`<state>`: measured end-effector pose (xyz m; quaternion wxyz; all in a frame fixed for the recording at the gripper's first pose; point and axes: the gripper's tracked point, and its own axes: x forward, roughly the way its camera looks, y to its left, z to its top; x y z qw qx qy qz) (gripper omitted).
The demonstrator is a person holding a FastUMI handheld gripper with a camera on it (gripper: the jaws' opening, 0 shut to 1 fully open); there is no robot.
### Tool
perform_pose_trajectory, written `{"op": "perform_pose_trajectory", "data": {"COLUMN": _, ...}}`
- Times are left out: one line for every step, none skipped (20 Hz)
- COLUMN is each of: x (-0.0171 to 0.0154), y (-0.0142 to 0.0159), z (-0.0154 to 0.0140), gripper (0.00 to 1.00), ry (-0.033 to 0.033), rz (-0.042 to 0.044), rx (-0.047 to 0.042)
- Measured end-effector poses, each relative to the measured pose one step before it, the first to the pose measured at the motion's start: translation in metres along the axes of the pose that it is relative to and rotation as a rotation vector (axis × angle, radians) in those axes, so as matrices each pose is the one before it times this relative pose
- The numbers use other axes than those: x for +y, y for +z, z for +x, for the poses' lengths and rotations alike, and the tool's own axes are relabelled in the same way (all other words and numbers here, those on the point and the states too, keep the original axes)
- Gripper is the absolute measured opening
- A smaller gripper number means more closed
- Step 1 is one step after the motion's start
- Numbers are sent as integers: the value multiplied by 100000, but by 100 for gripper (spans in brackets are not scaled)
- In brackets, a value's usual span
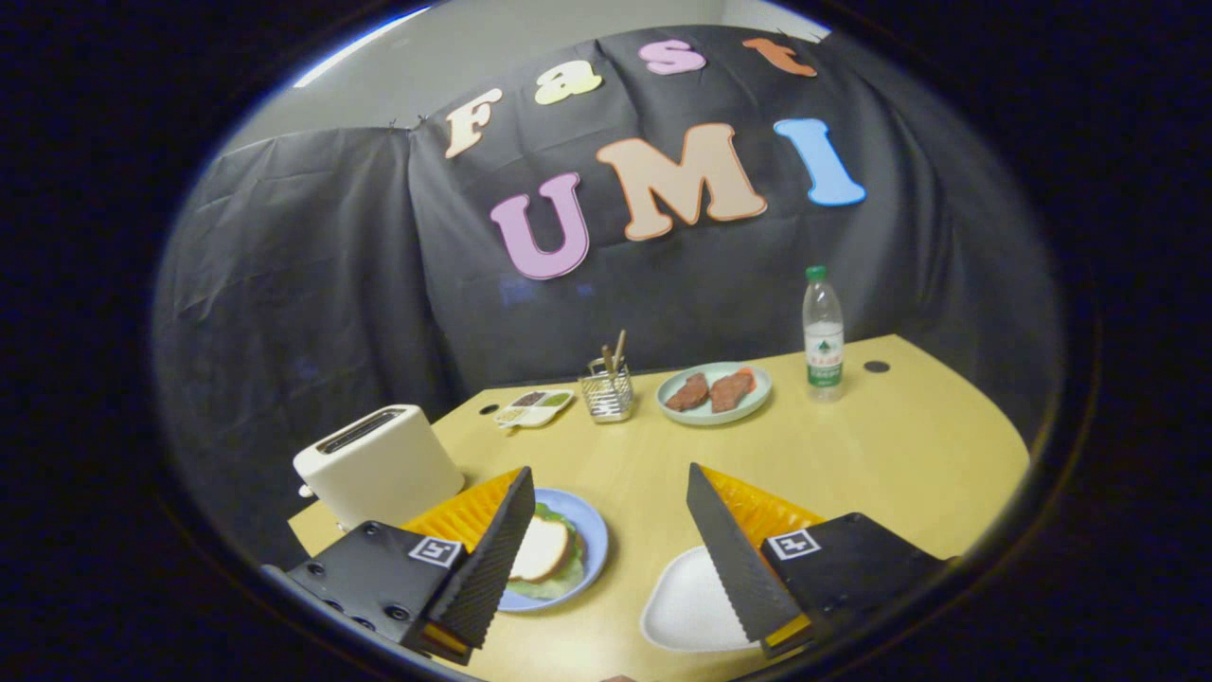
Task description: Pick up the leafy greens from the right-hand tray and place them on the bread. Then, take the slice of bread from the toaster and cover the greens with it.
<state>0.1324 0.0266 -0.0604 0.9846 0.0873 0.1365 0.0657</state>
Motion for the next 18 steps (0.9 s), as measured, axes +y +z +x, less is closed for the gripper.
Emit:
{"op": "perform_pose_trajectory", "data": {"x": -925, "y": 911, "z": -988, "gripper": 100, "ry": -1902, "rz": -3885, "rx": -3587}}
{"op": "perform_pose_trajectory", "data": {"x": -1102, "y": 923, "z": -1011, "gripper": 100, "ry": -2473, "rz": -3151, "rx": -3271}}
{"op": "perform_pose_trajectory", "data": {"x": -929, "y": 586, "z": -1231, "gripper": 100, "ry": -1745, "rz": -2208, "rx": -2471}}
{"op": "perform_pose_trajectory", "data": {"x": -875, "y": 467, "z": -1119, "gripper": 100, "ry": -1747, "rz": -1233, "rx": -1882}}
{"op": "perform_pose_trajectory", "data": {"x": -750, "y": 344, "z": -921, "gripper": 100, "ry": -1433, "rz": -661, "rx": -1984}}
{"op": "perform_pose_trajectory", "data": {"x": -661, "y": 521, "z": -1046, "gripper": 100, "ry": -1195, "rz": -219, "rx": -1980}}
{"op": "perform_pose_trajectory", "data": {"x": -257, "y": 311, "z": -1073, "gripper": 100, "ry": -95, "rz": 391, "rx": -1878}}
{"op": "perform_pose_trajectory", "data": {"x": -13, "y": 309, "z": -947, "gripper": 100, "ry": 667, "rz": 601, "rx": -1243}}
{"op": "perform_pose_trajectory", "data": {"x": -103, "y": 33, "z": -952, "gripper": 100, "ry": -35, "rz": 270, "rx": -538}}
{"op": "perform_pose_trajectory", "data": {"x": -213, "y": 171, "z": -928, "gripper": 100, "ry": -781, "rz": -329, "rx": -292}}
{"op": "perform_pose_trajectory", "data": {"x": -310, "y": 378, "z": -683, "gripper": 100, "ry": -908, "rz": -1230, "rx": -1084}}
{"op": "perform_pose_trajectory", "data": {"x": -168, "y": 412, "z": -691, "gripper": 100, "ry": -830, "rz": -1729, "rx": -1275}}
{"op": "perform_pose_trajectory", "data": {"x": 199, "y": 224, "z": -637, "gripper": 100, "ry": -246, "rz": -1650, "rx": -1067}}
{"op": "perform_pose_trajectory", "data": {"x": 309, "y": 383, "z": -396, "gripper": 100, "ry": 50, "rz": -1028, "rx": -1425}}
{"op": "perform_pose_trajectory", "data": {"x": 356, "y": 420, "z": -348, "gripper": 100, "ry": 71, "rz": -557, "rx": -1347}}
{"op": "perform_pose_trajectory", "data": {"x": 225, "y": 217, "z": -317, "gripper": 100, "ry": -12, "rz": -196, "rx": -961}}
{"op": "perform_pose_trajectory", "data": {"x": 8, "y": 157, "z": -210, "gripper": 100, "ry": -1023, "rz": 51, "rx": -807}}
{"op": "perform_pose_trajectory", "data": {"x": -167, "y": 133, "z": -252, "gripper": 100, "ry": -1971, "rz": 466, "rx": -264}}
